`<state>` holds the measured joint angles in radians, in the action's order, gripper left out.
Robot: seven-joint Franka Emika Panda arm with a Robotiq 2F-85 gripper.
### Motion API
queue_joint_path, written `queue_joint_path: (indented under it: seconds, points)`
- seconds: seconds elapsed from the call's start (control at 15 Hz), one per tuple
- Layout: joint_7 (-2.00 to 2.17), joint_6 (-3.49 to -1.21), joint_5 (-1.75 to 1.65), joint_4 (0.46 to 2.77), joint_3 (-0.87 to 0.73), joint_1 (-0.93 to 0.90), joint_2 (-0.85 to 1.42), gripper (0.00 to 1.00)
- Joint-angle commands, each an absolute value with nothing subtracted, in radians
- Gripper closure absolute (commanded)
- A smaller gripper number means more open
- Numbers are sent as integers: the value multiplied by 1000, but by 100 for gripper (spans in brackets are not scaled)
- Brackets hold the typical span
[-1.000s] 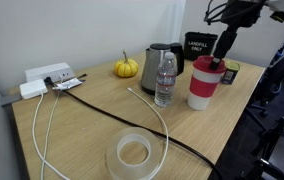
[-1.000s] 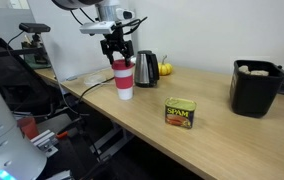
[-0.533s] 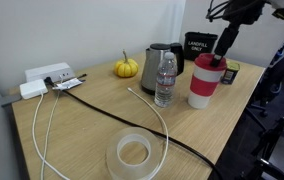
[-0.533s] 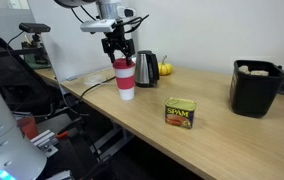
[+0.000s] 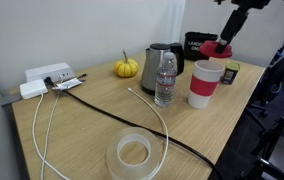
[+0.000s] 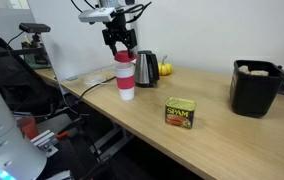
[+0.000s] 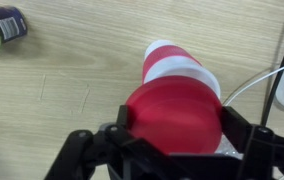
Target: Take the lid on the cup and put it on the table
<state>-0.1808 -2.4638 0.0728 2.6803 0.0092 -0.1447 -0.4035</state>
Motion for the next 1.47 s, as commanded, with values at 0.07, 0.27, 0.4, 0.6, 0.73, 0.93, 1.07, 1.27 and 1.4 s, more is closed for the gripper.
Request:
queue_joint_path:
  seconds: [0.07, 0.27, 0.4, 0.6, 0.73, 0.93, 1.07, 1.27, 1.4]
  points:
    - [-131, -2468, 58, 2683, -11, -81, -440, 35]
    - [-55, -2492, 26, 2683, -21, 2, -436, 35]
    - [7, -2504, -8, 2697, -24, 61, -427, 35]
    - [75, -2503, -51, 2730, -21, 114, -406, 35]
    - [109, -2499, -69, 2764, -14, 118, -395, 35]
    - [159, -2494, -98, 2777, 11, 112, -350, 35]
    - [196, -2506, -114, 2787, 29, 111, -328, 35]
    - [242, -2533, -110, 2787, 42, 103, -275, 35]
    - [276, -2554, -116, 2787, 49, 104, -233, 35]
